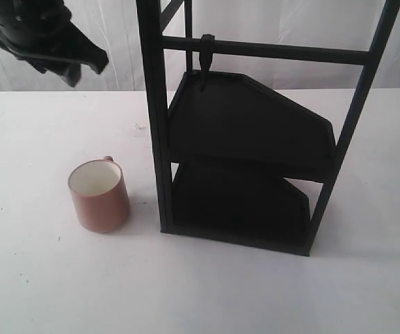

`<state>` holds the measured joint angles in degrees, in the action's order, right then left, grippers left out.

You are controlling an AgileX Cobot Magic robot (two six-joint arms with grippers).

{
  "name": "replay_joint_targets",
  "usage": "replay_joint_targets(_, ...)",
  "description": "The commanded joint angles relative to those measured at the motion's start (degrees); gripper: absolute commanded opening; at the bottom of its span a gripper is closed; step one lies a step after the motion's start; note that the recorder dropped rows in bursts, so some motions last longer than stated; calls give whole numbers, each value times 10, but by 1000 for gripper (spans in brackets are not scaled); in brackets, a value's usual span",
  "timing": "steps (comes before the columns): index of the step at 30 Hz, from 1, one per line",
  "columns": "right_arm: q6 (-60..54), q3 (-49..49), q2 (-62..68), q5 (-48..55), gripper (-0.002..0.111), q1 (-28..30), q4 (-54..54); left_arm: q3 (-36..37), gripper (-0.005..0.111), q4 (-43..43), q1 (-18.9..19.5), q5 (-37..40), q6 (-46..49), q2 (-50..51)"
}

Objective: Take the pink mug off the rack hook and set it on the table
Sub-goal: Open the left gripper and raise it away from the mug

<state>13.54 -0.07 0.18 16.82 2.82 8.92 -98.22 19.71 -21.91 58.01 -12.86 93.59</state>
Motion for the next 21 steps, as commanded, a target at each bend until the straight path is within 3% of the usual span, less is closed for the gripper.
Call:
replay_joint_targets(1,2,1,-2,-7,0,-2,-2,-5,28,32,1,29,13,-43)
replay_joint_targets(5,2,1,-2,-7,0,-2,-2,-5,0,33,1,55,29,-72)
replay_joint_targets(15,2,1,-2,-7,0,-2,-2,1,0,25,1,78,29,-152)
replay_joint_targets(21,2,1,-2,-7,0,-2,-2,104,0,-78,0,30,28,-239)
